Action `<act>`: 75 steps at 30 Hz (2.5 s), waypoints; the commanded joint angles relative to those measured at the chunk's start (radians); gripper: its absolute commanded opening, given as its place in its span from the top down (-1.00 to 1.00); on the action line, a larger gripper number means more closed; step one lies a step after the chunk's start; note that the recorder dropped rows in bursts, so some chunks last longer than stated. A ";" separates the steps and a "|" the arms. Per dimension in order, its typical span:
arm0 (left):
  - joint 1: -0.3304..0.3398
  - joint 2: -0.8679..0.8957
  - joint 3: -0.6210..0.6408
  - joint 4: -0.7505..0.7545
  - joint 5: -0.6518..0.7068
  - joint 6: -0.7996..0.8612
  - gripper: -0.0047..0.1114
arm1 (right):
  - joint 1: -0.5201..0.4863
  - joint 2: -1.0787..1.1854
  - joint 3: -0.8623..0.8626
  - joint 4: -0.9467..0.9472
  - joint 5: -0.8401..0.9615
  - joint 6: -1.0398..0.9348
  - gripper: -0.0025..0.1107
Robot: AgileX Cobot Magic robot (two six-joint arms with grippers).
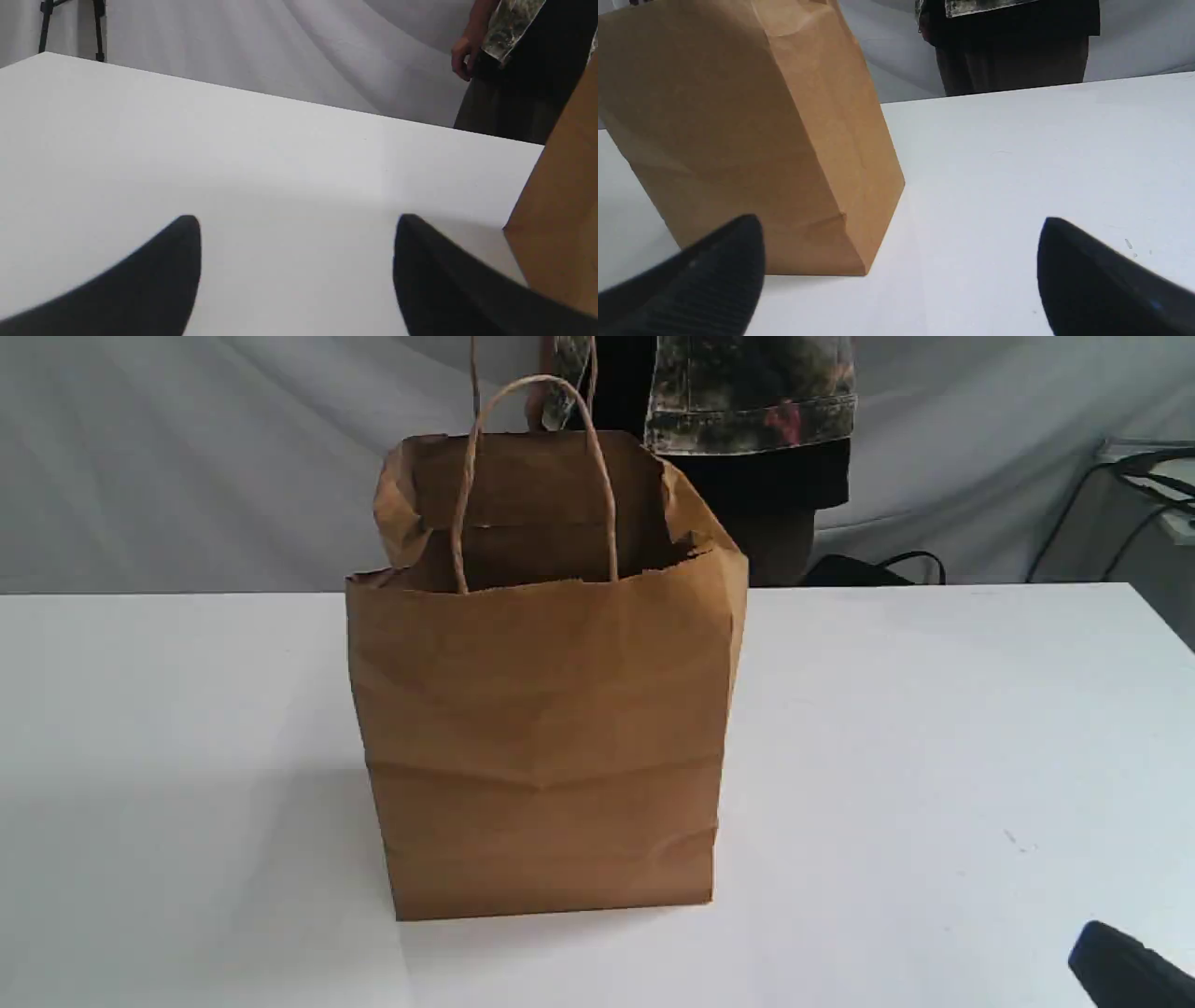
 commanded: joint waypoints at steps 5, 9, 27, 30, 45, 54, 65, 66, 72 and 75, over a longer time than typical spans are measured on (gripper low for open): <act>-0.005 -0.004 0.005 -0.007 -0.004 -0.008 -0.14 | -0.018 -0.134 0.004 -0.034 0.130 -0.058 -0.43; -0.005 -0.004 0.005 -0.007 -0.004 -0.008 -0.14 | -0.018 -0.309 0.004 -0.122 0.223 -0.100 -0.43; -0.005 -0.004 0.005 -0.007 -0.001 -0.008 -0.14 | -0.302 -0.390 0.004 -0.367 0.353 -0.019 -0.43; -0.005 -0.004 0.005 -0.007 -0.001 -0.008 -0.14 | -0.380 -0.390 0.004 -0.369 0.370 0.031 -0.43; -0.005 -0.004 0.005 -0.007 -0.001 -0.008 -0.14 | -0.375 -0.390 0.004 -0.483 0.438 0.204 -0.43; -0.005 -0.004 0.005 -0.007 -0.001 -0.008 -0.14 | -0.348 -0.390 0.004 -0.552 0.459 0.211 -0.43; -0.005 -0.004 0.005 -0.007 -0.001 -0.008 -0.14 | -0.348 -0.390 0.004 -0.550 0.457 0.211 -0.43; -0.005 -0.004 0.005 -0.007 -0.001 -0.008 -0.14 | -0.348 -0.390 0.004 -0.550 0.457 0.211 -0.43; -0.005 -0.004 0.005 -0.007 -0.001 -0.008 -0.14 | -0.348 -0.390 0.004 -0.550 0.457 0.211 -0.43; -0.005 -0.004 0.005 -0.007 -0.001 -0.008 -0.14 | -0.348 -0.390 0.004 -0.550 0.457 0.211 -0.43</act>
